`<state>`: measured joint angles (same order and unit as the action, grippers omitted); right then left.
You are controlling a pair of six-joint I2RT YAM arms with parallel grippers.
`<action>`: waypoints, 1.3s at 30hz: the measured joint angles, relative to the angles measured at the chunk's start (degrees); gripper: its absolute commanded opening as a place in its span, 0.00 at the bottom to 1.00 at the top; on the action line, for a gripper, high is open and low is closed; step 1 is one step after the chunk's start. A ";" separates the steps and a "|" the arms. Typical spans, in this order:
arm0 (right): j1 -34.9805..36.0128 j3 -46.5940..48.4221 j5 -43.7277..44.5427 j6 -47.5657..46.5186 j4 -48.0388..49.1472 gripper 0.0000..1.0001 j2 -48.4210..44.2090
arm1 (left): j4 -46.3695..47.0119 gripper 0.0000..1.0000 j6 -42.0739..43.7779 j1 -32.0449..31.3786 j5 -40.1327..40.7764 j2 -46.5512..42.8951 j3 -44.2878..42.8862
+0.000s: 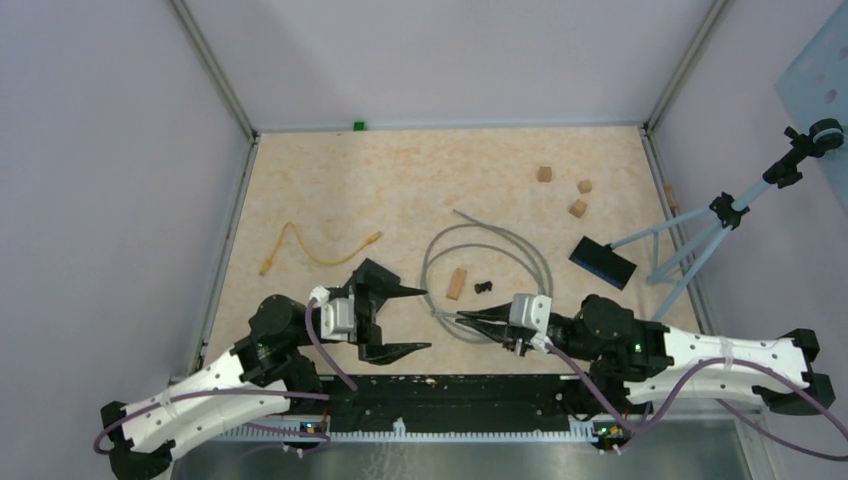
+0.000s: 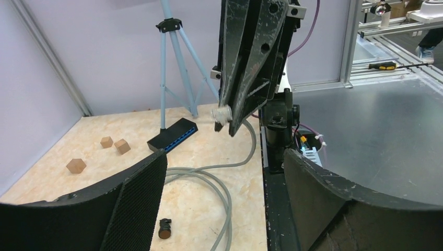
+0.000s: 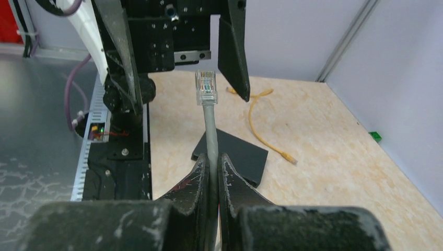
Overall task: Insert the plug into the switch port
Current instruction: Pick up the connector from the center of the board.
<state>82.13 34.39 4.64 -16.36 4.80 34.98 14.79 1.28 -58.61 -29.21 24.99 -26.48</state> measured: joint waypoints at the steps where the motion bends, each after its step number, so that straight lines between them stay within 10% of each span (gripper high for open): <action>1: 0.00 -0.13 -0.02 0.37 0.76 0.00 -0.35 | -0.20 0.85 0.24 0.00 -0.11 -0.11 -0.11; 39: -2.64 5.42 -11.67 14.86 3.61 0.00 10.97 | -4.42 0.72 6.64 0.00 -10.23 0.04 -2.69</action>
<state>79.48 39.81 -7.03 -1.50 8.40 45.95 10.37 7.92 -58.61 -39.44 25.04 -29.17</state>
